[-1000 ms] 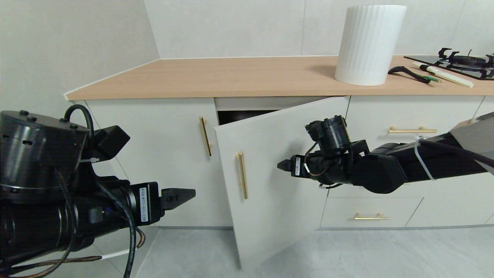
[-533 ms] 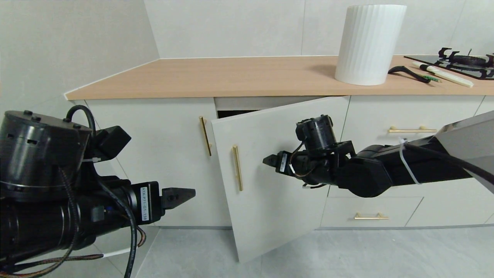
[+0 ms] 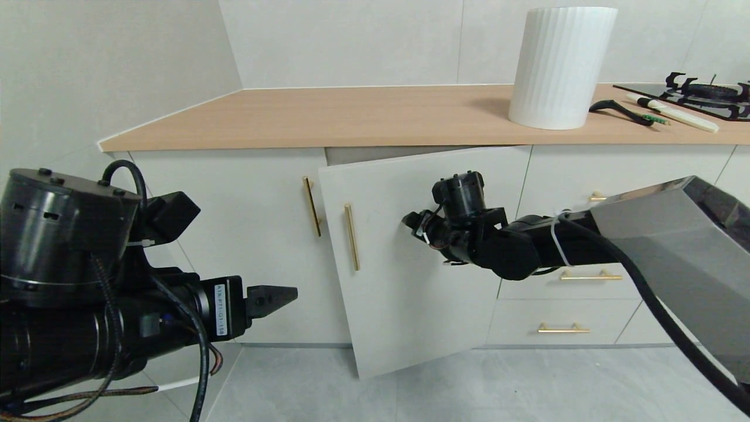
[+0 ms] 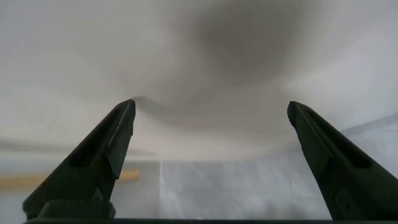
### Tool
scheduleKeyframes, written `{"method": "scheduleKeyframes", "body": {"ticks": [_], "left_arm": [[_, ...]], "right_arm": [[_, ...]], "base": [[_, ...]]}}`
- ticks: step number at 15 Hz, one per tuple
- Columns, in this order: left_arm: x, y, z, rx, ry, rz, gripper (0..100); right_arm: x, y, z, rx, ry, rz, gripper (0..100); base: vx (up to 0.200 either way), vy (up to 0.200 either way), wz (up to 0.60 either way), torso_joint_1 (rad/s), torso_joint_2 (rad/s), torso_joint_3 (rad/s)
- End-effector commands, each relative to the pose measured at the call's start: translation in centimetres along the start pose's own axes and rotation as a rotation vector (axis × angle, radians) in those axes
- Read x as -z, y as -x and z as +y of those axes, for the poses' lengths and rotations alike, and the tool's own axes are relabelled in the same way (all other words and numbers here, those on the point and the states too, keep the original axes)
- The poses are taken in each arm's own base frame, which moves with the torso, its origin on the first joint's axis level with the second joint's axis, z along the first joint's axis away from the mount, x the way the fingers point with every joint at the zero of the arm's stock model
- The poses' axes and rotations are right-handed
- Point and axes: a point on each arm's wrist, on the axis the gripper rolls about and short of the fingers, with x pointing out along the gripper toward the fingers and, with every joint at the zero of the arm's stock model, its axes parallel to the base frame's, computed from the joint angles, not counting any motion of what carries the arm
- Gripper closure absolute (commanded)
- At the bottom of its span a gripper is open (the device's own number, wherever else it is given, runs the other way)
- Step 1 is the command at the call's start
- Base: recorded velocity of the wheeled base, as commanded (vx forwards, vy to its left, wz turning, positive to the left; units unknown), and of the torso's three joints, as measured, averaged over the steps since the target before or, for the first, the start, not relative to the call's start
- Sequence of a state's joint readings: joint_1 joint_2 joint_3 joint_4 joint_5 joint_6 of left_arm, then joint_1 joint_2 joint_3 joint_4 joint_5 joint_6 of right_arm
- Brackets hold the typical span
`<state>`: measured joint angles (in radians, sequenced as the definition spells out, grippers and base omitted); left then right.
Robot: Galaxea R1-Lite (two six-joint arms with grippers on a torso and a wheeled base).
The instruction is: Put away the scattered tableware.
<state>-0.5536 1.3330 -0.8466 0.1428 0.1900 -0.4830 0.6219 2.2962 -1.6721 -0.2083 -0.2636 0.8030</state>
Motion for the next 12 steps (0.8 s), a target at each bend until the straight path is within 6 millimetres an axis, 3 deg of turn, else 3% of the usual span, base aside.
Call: {"method": "scheduleKeyframes", "body": {"ticks": [1,5,12], "left_arm": [[0.0,0.0,0.0,-0.001,0.000,0.001,0],[0.0,-0.1,0.0,-0.001,0.000,0.002,0],[0.1,-0.1,0.0,-0.001,-0.002,0.004,0]], "right_arm": [[-0.2,-2.3,-1.5,0.045,-0.022,-0.035,0],[-0.8,-4.0,-2.3,0.098,-0.036,-0.107,0],[-1.6,-4.8,-2.9,0.121,-0.048,-0.150,0]], "base": [[0.000,0.000,0.00,0.000,0.00,0.000],[0.000,0.000,0.00,0.000,0.00,0.000],[0.000,0.000,0.00,0.000,0.00,0.000]]}}
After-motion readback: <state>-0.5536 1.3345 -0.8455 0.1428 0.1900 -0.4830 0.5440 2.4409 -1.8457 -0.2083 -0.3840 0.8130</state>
